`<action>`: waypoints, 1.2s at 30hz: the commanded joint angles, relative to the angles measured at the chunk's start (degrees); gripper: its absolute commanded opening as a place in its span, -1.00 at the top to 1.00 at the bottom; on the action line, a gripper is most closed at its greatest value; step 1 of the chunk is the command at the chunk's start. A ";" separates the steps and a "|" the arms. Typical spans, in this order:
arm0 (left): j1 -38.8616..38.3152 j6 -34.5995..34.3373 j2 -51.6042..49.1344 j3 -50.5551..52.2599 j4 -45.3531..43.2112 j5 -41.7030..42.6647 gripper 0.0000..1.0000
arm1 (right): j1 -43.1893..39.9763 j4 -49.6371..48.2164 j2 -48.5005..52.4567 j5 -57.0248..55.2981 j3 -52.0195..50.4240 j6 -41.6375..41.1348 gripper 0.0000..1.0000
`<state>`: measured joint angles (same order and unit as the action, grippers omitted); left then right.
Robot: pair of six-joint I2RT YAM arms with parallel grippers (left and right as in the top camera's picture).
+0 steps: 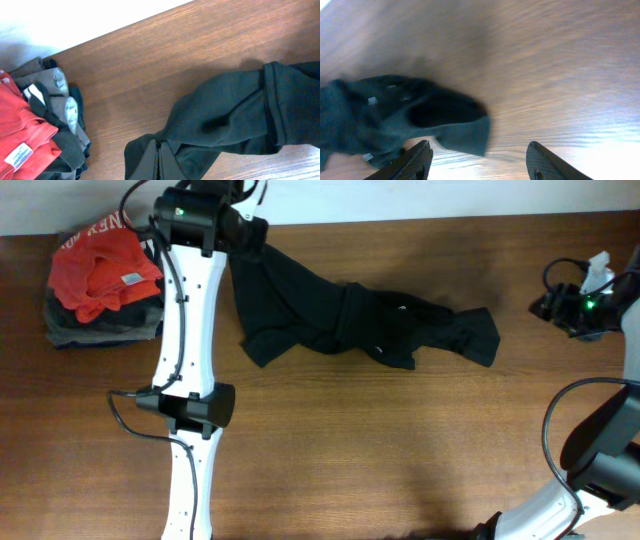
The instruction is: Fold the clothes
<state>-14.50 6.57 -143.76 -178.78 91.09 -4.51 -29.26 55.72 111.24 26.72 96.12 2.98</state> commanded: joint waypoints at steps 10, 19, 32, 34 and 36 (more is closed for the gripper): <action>-0.35 -1.22 2.36 -0.94 0.09 0.44 0.99 | 27.45 -12.46 -0.70 -1.70 0.96 -4.00 -0.32; -0.35 -3.15 2.36 -0.94 0.11 0.46 0.99 | 41.55 -29.03 8.48 -15.23 0.96 -13.49 -0.32; -0.24 -3.10 2.36 -0.94 0.09 0.42 0.99 | 43.32 -40.09 18.53 -16.48 0.96 -10.47 -0.45; -0.24 -3.10 2.36 -0.94 0.09 0.42 0.99 | 43.34 -40.09 19.15 -16.39 0.96 -9.25 -0.45; -0.24 -3.10 2.36 -0.94 0.07 0.42 0.99 | 43.39 -40.02 19.74 -16.46 0.96 -8.74 -0.45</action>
<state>-15.03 4.40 -143.74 -178.78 91.13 -4.49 14.09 16.12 129.80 11.38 96.40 -7.53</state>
